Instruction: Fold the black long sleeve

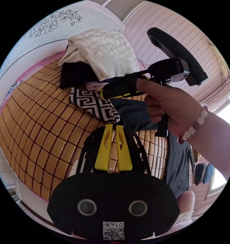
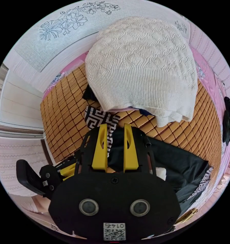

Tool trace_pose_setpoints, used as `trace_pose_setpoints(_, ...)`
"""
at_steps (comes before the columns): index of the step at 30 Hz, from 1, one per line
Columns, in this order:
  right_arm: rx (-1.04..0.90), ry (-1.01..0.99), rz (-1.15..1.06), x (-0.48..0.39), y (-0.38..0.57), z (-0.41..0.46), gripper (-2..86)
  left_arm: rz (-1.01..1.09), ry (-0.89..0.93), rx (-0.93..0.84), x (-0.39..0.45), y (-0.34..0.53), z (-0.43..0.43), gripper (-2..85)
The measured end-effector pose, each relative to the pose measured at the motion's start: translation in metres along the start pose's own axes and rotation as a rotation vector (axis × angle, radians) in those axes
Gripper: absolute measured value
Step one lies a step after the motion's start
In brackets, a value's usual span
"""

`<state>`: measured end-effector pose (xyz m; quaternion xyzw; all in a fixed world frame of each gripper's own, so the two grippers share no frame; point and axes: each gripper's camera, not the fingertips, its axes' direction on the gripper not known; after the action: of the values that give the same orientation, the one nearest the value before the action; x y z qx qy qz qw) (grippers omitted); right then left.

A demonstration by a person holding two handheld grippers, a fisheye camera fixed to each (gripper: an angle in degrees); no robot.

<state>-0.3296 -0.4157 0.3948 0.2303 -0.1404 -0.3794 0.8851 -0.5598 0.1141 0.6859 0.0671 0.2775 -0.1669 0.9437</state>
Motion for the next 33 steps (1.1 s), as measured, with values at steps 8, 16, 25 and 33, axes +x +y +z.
trace_pose_setpoints(8, 0.098, -0.323, -0.229, -0.008, 0.002, -0.003, 1.5, -0.070, 0.181, 0.015, -0.057, -0.014, -0.065, 4.1)
trace_pose_setpoints(16, 0.098, -0.348, -0.321, -0.002, 0.019, 0.010, 4.8, -0.027, 0.078, 0.043, -0.108, 0.003, -0.160, 4.9)
trace_pose_setpoints(25, -0.018, -0.027, -0.261, 0.020, 0.030, 0.065, 5.5, -0.215, 0.030, 0.103, -0.162, 0.002, -0.152, 6.4)
trace_pose_setpoints(33, 0.007, 0.013, -0.240, 0.025, 0.028, 0.069, 5.9, -0.008, -0.094, -0.084, -0.135, -0.013, -0.118, 1.8)
